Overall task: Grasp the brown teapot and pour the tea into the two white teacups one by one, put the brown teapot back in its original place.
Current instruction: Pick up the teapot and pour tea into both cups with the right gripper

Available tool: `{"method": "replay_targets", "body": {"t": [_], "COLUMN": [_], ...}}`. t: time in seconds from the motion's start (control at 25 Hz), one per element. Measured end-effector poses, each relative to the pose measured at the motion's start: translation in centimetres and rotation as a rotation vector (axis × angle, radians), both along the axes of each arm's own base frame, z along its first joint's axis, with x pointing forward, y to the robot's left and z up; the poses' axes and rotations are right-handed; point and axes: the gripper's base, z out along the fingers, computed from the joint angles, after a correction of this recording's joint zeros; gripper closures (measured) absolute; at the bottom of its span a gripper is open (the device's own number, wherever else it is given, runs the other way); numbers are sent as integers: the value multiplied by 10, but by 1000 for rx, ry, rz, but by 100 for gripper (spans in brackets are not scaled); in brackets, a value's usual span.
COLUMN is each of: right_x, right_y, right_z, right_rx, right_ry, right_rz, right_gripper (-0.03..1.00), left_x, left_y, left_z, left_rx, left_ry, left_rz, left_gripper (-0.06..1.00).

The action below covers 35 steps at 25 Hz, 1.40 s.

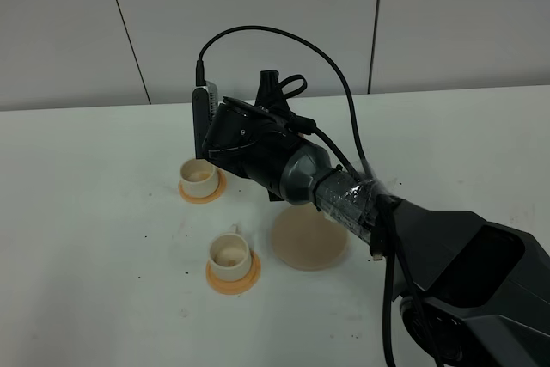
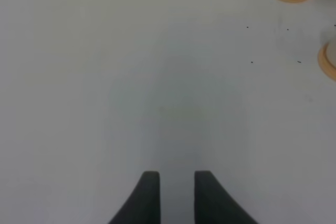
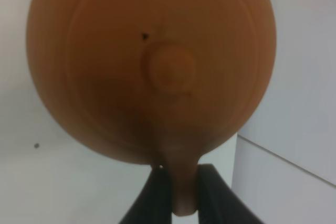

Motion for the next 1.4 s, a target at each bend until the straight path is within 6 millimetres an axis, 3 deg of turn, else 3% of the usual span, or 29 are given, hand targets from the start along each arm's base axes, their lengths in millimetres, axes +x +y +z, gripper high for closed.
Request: {"method": "replay_targets", "body": {"t": [1.4], "right_x": [-8], "right_y": [16], "right_z": [8], "right_rx": [-74], "right_ry": [-109], "right_rz": [94], "right_gripper": [87], "left_x": [0], "left_y": [0], "left_z": [0], "left_rx": [0], "left_ry": [0], "left_rz": [0], "left_gripper": [71]}}
